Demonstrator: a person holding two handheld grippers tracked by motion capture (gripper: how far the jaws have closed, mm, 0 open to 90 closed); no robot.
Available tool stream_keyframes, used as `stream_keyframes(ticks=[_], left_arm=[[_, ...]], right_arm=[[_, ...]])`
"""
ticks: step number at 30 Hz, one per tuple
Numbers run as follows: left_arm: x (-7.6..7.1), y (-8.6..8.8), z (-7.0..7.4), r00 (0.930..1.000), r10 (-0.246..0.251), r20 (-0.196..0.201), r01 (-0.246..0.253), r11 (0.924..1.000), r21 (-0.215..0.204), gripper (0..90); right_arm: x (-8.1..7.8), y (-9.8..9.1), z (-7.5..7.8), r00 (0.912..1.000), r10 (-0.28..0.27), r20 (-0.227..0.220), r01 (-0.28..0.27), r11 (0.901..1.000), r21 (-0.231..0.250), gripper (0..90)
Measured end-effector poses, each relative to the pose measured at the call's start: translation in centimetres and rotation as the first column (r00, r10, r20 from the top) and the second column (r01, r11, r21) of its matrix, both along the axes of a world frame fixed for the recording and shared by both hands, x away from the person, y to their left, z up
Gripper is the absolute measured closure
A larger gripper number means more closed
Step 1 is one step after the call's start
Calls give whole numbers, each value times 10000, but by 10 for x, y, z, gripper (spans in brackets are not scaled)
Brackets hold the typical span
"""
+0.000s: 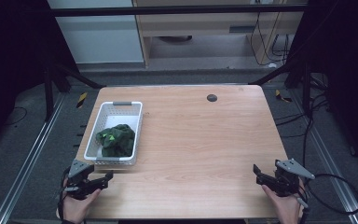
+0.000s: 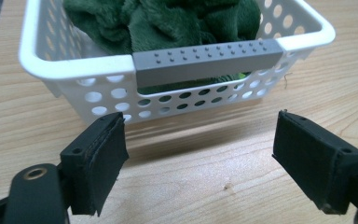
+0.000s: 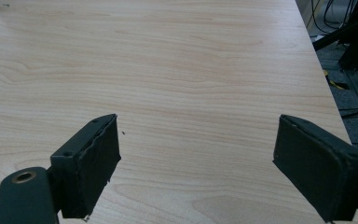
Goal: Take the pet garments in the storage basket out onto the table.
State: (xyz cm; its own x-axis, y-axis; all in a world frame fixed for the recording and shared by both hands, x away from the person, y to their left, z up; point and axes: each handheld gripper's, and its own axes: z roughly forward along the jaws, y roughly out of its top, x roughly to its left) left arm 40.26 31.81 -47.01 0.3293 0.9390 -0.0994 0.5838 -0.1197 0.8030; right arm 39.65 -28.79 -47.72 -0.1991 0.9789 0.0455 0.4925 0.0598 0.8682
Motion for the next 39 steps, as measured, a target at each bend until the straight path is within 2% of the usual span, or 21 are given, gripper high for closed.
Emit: stream_keyframes(ticks=[3, 8, 11, 20, 31, 34, 39], left_arm=[[-3, 1, 4, 9999, 54, 129, -52, 9998, -166, 190], [-7, 2, 9, 9995, 120, 286, -109, 9992, -392, 196], [-8, 3, 14, 9991, -7, 414, 27, 9988, -482, 196], [-7, 5, 24, 9978, -66, 657, 92, 9992, -395, 192], [-3, 2, 39, 9948, -145, 1009, 194, 9987, -477, 190], [-3, 2, 43, 9941, -128, 1077, 180, 9987, -472, 189], [-3, 4, 52, 9921, -93, 1250, 163, 9983, -551, 186]], right_arm=[[1, 2, -1, 9998, 118, -138, -118, 9999, 0, 144], [0, 6, -3, 9992, 345, -199, -351, 9990, -281, 152], [-1, 9, -3, 9988, 430, -220, -440, 9980, -462, 152], [-2, 12, -4, 9982, 574, -164, -583, 9966, -585, 143], [-2, 17, -5, 9969, 775, -148, -783, 9945, -696, 130], [-3, 17, -5, 9967, 785, -206, -797, 9949, -615, 128], [-1, 18, -8, 9960, 847, -283, -866, 9934, -754, 128]])
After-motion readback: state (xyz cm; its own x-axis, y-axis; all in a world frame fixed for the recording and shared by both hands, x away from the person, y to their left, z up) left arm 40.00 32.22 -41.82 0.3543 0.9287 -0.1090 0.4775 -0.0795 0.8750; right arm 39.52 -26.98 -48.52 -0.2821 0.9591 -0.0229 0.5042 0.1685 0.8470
